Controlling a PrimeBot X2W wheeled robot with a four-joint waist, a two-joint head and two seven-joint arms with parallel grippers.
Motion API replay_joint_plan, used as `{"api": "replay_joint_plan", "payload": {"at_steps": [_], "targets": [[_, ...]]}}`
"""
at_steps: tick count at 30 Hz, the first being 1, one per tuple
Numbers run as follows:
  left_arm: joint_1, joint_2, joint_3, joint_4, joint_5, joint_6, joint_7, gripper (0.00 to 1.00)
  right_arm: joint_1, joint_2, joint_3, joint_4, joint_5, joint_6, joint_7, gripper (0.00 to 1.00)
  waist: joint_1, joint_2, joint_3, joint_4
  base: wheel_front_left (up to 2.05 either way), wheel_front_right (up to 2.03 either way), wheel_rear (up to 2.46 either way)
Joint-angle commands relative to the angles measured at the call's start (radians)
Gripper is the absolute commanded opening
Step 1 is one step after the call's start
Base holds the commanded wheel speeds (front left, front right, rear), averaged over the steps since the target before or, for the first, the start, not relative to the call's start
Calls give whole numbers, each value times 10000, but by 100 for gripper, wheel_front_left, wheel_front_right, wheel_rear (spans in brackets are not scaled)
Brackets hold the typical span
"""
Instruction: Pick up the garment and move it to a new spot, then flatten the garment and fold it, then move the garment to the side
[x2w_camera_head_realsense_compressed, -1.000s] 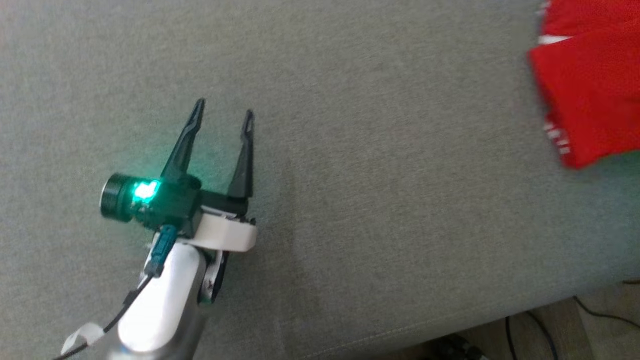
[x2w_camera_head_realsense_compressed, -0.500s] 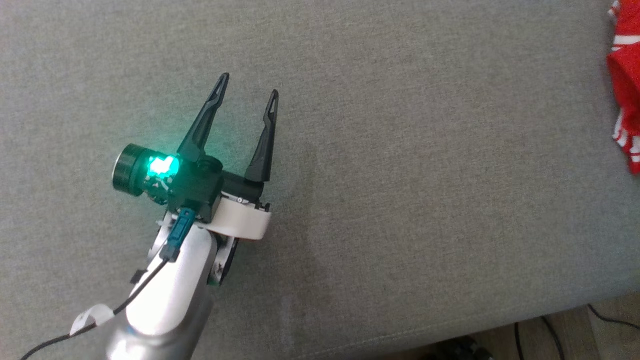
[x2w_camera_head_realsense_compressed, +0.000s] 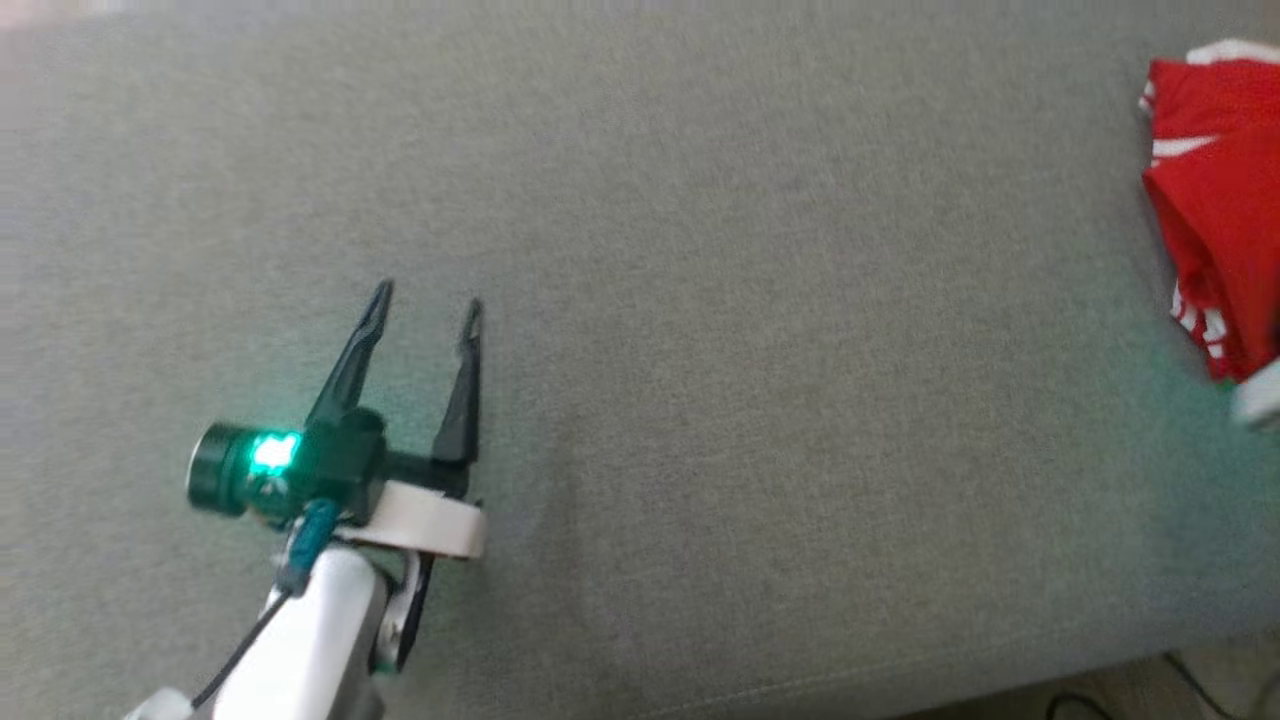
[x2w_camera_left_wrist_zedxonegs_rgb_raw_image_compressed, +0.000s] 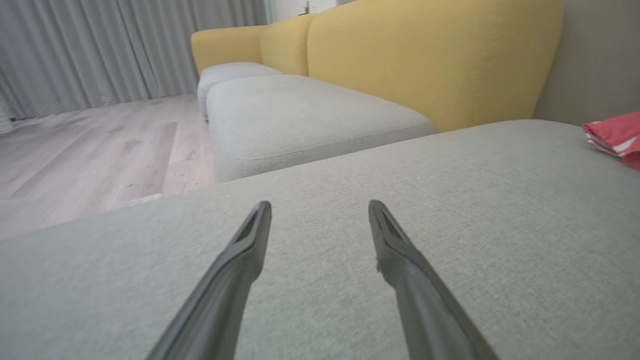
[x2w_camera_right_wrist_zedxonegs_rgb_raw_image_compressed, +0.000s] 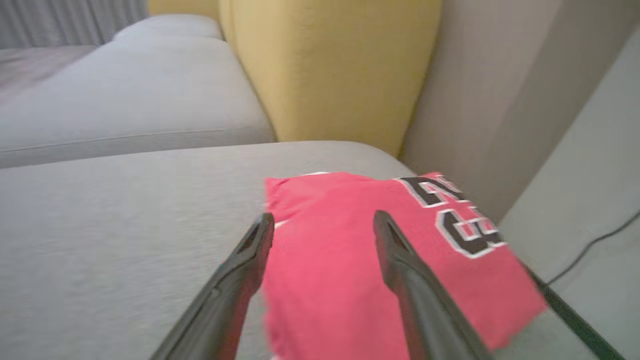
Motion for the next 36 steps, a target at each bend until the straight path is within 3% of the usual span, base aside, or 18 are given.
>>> {"api": "replay_joint_plan", "payload": {"at_steps": [1, 6, 12, 19, 36], "targets": [[-46, 225, 461, -326, -107, 59, 25, 100, 270, 19, 366, -714, -47, -7, 125, 100, 1, 0, -299, 252, 0, 0, 0], [345, 380, 704, -446, -399, 142, 98, 100, 1642, 1007, 1406, -3255, 98, -7, 552, 100, 1, 0, -645, 779, 0, 0, 0], [708, 629, 1103, -529, -632, 378, 85, 100, 2532, 1870, 2168, -4955, 163, -7, 812, 100, 1, 0, -1028, 1441, 0, 0, 0], [1519, 757, 1604, -835, -983, 816, 75, 100, 3378, 2262, 2538, -5960, -40, -7, 1167, 100, 1, 0, -1576, 1794, 0, 0, 0], [2732, 854, 1493, -747, -1414, 755, 212, 100, 5171, 2641, 2559, -7280, -123, -7, 1781, 100, 1, 0, -2574, 1460, 0, 0, 0]]}}
